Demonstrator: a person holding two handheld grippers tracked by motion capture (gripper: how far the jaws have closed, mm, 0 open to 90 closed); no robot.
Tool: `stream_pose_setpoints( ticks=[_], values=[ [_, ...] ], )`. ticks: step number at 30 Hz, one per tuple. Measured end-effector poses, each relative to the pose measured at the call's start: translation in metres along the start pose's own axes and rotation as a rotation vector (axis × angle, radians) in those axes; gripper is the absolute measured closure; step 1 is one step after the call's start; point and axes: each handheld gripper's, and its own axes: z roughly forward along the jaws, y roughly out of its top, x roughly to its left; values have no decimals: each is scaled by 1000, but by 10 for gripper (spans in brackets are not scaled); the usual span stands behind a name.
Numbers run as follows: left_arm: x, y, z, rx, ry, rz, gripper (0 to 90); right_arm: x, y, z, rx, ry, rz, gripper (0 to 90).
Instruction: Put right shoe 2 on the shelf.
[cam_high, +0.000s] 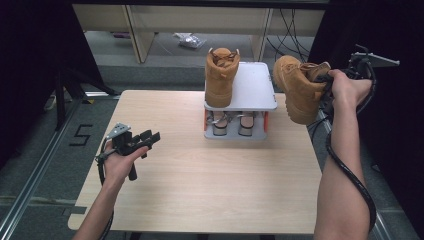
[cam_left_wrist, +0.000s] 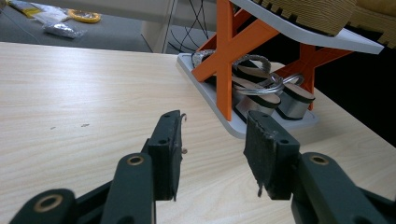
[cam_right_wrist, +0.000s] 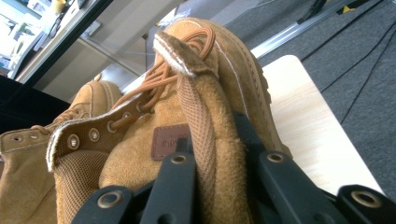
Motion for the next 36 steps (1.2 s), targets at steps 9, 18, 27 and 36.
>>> stream_pose_setpoints(
  ticks=[9, 18, 27, 36],
  values=[
    [0, 0, 0, -1, -2, -3, 556, 13, 1, 6, 7, 18, -1, 817],
    [0, 0, 0, -7, -10, -3, 556, 24, 0, 11, 5, 27, 8, 816],
    [0, 1, -1, -5, -2, -3, 557, 35, 0, 16, 10, 36, -4, 815],
    [0, 0, -1, -5, -3, -2, 556, 41, -1, 23, 22, 30, -37, 813]
  ],
)
